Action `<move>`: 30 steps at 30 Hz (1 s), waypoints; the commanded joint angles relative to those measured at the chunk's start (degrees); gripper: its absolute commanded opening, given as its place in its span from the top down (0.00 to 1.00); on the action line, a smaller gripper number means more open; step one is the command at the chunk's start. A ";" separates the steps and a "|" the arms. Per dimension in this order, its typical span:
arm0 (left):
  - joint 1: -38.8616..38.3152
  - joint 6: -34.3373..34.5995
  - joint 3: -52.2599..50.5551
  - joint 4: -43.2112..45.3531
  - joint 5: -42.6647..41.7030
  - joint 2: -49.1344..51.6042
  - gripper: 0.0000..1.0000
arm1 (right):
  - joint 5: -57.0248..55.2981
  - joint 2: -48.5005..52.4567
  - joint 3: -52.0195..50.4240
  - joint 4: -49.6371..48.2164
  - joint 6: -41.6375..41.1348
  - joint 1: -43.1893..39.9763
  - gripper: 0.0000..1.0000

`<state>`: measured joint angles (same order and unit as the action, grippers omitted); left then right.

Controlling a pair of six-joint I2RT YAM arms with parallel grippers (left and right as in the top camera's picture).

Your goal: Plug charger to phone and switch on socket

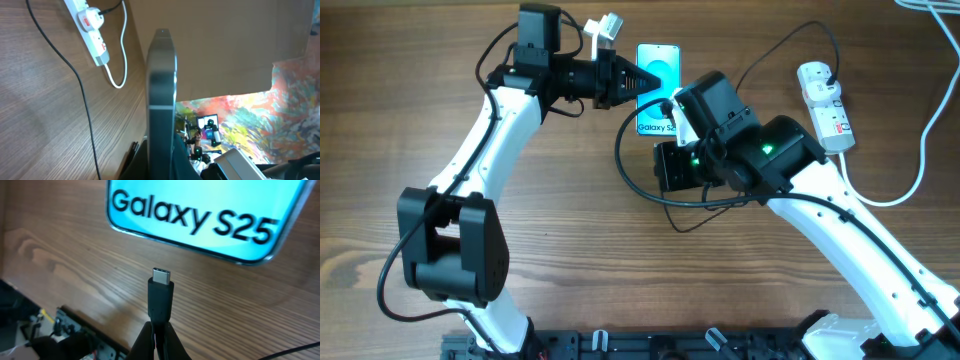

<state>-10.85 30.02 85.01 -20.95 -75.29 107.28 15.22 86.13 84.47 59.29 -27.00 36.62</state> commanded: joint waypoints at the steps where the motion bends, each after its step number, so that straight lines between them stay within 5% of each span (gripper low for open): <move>1: 0.37 -1.33 0.50 0.20 -0.66 -1.86 0.96 | -4.46 -0.20 -0.20 0.04 -1.66 0.17 0.96; 30: 0.35 0.87 0.50 3.76 -4.37 -1.86 0.96 | -1.75 -0.20 -0.20 -1.42 -3.04 0.17 0.96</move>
<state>-10.76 30.50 85.01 -17.61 -76.84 107.28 13.04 86.13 84.47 58.00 -29.56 36.62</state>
